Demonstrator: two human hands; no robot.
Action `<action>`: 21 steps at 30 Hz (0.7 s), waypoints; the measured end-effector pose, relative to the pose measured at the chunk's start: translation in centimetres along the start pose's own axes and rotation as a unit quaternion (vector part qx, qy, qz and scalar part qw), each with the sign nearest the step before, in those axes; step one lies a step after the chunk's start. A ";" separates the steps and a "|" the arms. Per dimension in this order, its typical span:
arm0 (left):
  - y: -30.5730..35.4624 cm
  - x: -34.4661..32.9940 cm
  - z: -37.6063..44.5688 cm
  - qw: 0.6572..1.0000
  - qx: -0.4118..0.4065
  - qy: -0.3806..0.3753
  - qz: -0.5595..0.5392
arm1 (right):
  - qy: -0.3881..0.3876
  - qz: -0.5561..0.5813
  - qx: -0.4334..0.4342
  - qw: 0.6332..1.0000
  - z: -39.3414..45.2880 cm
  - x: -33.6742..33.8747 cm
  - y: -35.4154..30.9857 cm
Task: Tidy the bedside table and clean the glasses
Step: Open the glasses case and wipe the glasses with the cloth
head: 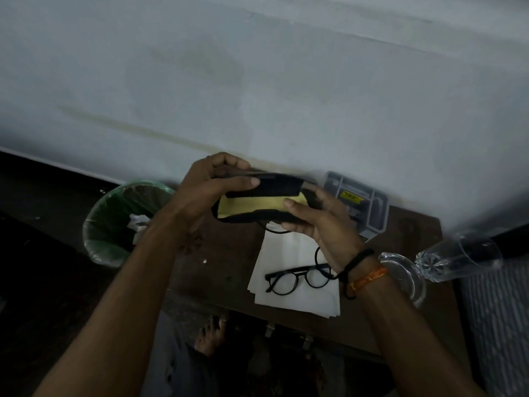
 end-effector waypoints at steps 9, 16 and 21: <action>-2.3 0.1 -0.2 0.988 0.121 0.045 -0.089 | -0.009 -0.018 0.040 0.999 -0.6 0.3 -0.6; -2.8 -0.3 -0.5 0.991 0.112 0.062 -0.041 | -0.029 -0.058 0.039 0.997 -0.7 0.7 -0.3; -1.7 -0.7 -0.3 0.996 0.044 0.043 -0.058 | -0.009 -0.006 0.024 1.000 -0.4 1.3 -0.3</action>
Point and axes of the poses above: each hand's wrist, its own z-axis towards the middle knuckle, its own x-axis out of the back of the hand, y = z × x, the point moved 7 cm from there along z, towards the middle knuckle, and after that the axes turned 8 degrees about z, right-handed, at the moved point
